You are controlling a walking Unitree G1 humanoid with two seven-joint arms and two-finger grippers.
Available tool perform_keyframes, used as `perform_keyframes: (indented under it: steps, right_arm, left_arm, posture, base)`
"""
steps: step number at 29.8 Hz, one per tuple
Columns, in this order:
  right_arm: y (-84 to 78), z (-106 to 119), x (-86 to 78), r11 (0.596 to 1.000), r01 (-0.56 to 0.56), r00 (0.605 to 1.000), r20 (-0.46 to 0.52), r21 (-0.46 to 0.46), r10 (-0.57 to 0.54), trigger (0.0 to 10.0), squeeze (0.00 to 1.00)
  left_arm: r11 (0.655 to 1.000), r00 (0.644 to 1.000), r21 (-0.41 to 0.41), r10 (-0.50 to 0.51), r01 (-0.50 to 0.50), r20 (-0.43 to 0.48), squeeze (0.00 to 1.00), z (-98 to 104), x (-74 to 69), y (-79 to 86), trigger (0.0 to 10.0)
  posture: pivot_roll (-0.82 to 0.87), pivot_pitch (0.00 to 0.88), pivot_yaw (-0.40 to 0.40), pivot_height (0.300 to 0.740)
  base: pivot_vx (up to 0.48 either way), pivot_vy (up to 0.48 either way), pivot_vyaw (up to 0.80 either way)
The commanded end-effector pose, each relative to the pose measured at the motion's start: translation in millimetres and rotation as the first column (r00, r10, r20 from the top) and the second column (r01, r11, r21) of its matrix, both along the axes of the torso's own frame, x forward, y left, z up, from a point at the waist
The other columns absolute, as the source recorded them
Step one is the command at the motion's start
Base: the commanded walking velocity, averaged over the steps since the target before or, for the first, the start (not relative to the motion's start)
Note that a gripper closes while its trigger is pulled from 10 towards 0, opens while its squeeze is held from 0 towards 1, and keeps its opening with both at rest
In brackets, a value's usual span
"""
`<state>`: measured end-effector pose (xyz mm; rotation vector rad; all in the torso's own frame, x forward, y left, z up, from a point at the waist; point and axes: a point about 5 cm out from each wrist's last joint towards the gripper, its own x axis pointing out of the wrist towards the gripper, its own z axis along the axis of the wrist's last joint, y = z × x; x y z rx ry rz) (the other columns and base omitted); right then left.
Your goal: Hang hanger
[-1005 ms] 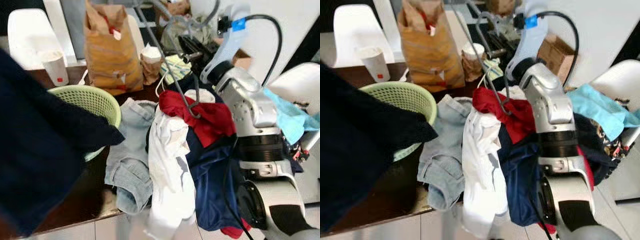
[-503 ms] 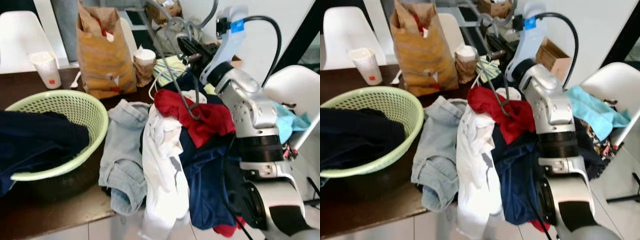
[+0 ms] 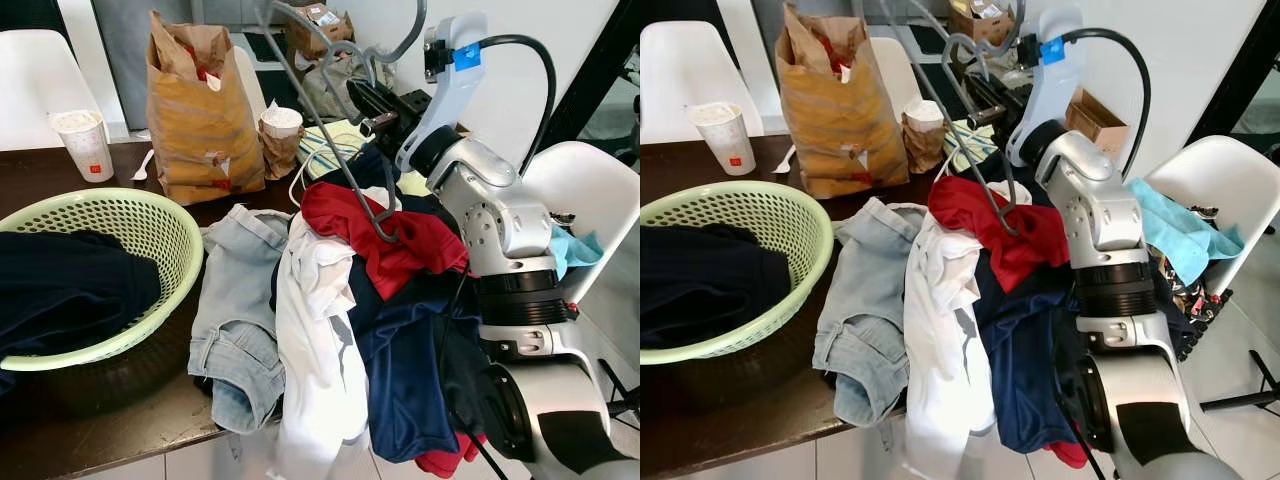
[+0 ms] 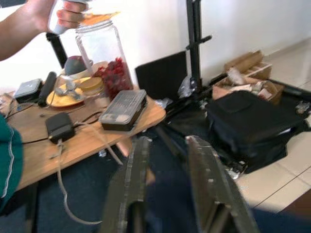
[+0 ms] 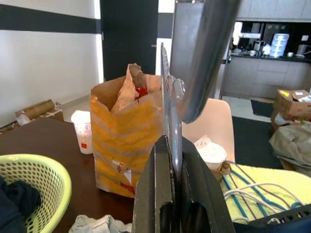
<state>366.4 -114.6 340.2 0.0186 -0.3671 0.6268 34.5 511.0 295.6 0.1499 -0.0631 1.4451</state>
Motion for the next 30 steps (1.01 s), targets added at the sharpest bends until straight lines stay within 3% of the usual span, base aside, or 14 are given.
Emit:
perform_keyframes:
  steps: [1,8,11,12,14,15,17,18,20,21,22,23,24,30]
  right_arm:
    - [-0.4,0.6,-1.2,1.000,-0.008,1.000,0.002,-0.011,0.008,10.0,0.00]
    - [0.8,-0.3,-1.3,1.000,-0.015,1.000,0.001,-0.020,0.015,10.0,0.00]
    - [1.2,-0.6,-0.7,1.000,-0.016,1.000,-0.001,-0.020,0.016,10.0,0.00]
    - [1.2,-0.6,-0.7,1.000,-0.016,1.000,-0.001,-0.020,0.016,10.0,0.00]
    - [2.5,-1.0,-0.3,1.000,-0.018,1.000,-0.001,-0.025,0.018,10.0,0.00]
    - [2.5,-1.0,-0.3,1.000,-0.018,1.000,-0.001,-0.025,0.018,10.0,0.00]
    - [2.5,-1.1,-0.2,0.999,-0.016,1.000,-0.001,-0.029,0.016,10.0,0.00]
    - [2.5,-1.1,-0.2,0.999,-0.016,1.000,-0.001,-0.029,0.016,10.0,0.00]
    - [0.8,-0.9,-0.1,0.999,-0.010,1.000,-0.002,-0.032,0.010,10.0,0.00]
    - [0.8,-0.9,-0.1,0.999,-0.010,1.000,-0.002,-0.032,0.010,10.0,0.00]
    - [0.1,-1.0,0.0,0.999,-0.005,1.000,-0.003,-0.035,0.005,10.0,0.00]
    - [0.1,-1.0,0.0,0.999,-0.005,1.000,-0.003,-0.035,0.005,10.0,0.00]
    - [-0.3,-1.0,0.1,0.999,-0.003,1.000,-0.004,-0.037,0.003,10.0,0.00]
    - [-0.9,-1.3,0.0,0.999,0.000,1.000,-0.004,-0.041,0.000,10.0,0.00]
  left_arm:
    - [0.999,0.999,0.033,-0.032,0.032,-0.006,1.00,1.9,8.2,-4.3,10.0]
    - [0.959,0.996,0.266,-0.089,0.094,-0.031,1.00,47.9,25.2,-24.7,10.0]
    - [0.801,0.912,0.437,-0.358,0.409,-0.199,1.00,75.5,82.6,-68.3,10.0]
    - [0.801,0.912,0.437,-0.358,0.409,-0.199,1.00,75.5,82.6,-68.3,10.0]
    - [0.565,0.670,0.360,-0.640,0.742,-0.376,1.00,57.2,138.0,-113.7,10.0]
    - [0.565,0.670,0.360,-0.640,0.742,-0.376,1.00,57.2,138.0,-113.7,10.0]
    - [0.410,0.477,0.244,-0.758,0.879,-0.445,1.00,31.8,163.8,-143.4,10.0]
    - [0.410,0.477,0.244,-0.758,0.879,-0.445,1.00,31.8,163.8,-143.4,10.0]
    - [0.287,0.318,0.136,-0.847,0.948,-0.425,1.00,9.0,178.4,-167.2,10.0]
    - [0.287,0.318,0.136,-0.847,0.948,-0.425,1.00,9.0,178.4,-167.2,10.0]
    - [0.242,0.255,0.086,-0.877,0.967,-0.407,0.58,-1.6,184.5,-177.6,10.0]
    - [0.242,0.255,0.086,-0.877,0.967,-0.407,0.58,-1.6,184.5,-177.6,10.0]
    - [0.212,0.209,0.040,-0.887,0.976,-0.413,0.00,-10.6,187.9,-184.7,10.0]
    - [0.207,0.159,-0.059,-0.879,0.977,-0.450,0.00,-29.0,193.3,-192.2,10.0]
  posture:
    - [0.06,0.134,-0.051,0.740]
    - [0.06,0.134,-0.053,0.740]
    - [0.06,0.134,-0.056,0.740]
    - [0.06,0.134,-0.056,0.740]
    - [0.06,0.132,-0.056,0.740]
    - [0.06,0.132,-0.056,0.740]
    - [0.06,0.130,-0.054,0.740]
    - [0.06,0.130,-0.054,0.740]
    - [0.06,0.131,-0.054,0.740]
    - [0.06,0.131,-0.054,0.740]
    - [0.05,0.131,-0.053,0.740]
    - [0.05,0.131,-0.053,0.740]
    - [0.05,0.131,-0.053,0.740]
    - [0.05,0.131,-0.050,0.740]
  base:
    - [0.000,0.000,0.00]
    - [0.000,0.000,0.00]
    - [0.000,0.000,0.00]
    - [0.000,0.000,0.00]
    - [0.000,0.000,0.00]
    - [0.000,0.000,0.00]
    - [0.000,0.000,0.00]
    - [0.000,0.000,0.00]
    - [0.000,0.000,0.00]
    - [0.000,0.000,0.00]
    - [0.000,0.000,0.00]
    - [0.000,0.000,0.00]
    - [0.000,0.000,0.00]
    - [0.000,0.000,0.00]
